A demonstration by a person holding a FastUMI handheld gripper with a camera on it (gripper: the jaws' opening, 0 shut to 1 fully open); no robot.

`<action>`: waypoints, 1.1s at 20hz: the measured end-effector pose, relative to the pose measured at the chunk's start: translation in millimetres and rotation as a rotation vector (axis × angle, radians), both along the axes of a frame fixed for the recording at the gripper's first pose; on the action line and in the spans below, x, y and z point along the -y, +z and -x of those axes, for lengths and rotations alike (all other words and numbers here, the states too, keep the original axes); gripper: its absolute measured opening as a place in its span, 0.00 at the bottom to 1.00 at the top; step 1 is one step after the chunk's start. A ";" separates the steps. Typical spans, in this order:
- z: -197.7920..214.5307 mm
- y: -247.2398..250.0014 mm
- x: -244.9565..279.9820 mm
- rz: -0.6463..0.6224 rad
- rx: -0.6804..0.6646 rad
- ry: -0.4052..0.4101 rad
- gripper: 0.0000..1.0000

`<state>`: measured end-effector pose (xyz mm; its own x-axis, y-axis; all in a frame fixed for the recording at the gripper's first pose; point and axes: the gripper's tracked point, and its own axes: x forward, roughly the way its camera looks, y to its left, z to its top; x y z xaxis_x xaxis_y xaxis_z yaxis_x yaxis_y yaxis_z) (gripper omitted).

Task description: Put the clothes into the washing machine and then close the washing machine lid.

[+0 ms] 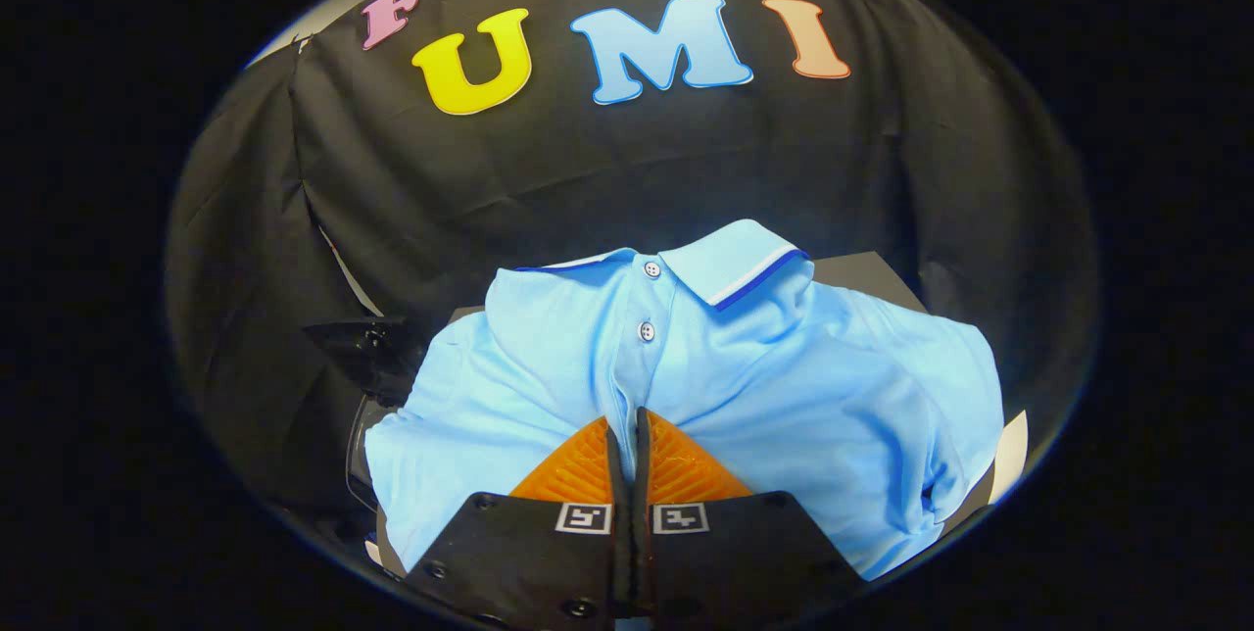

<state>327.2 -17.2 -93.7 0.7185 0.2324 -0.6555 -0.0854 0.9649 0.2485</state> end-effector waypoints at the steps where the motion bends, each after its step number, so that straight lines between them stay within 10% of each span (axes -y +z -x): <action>1: -0.4 6.7 -0.4 0.003 0.023 -0.001 0.02; 22: 22.3 219.2 -75.1 -0.130 0.436 0.074 0.01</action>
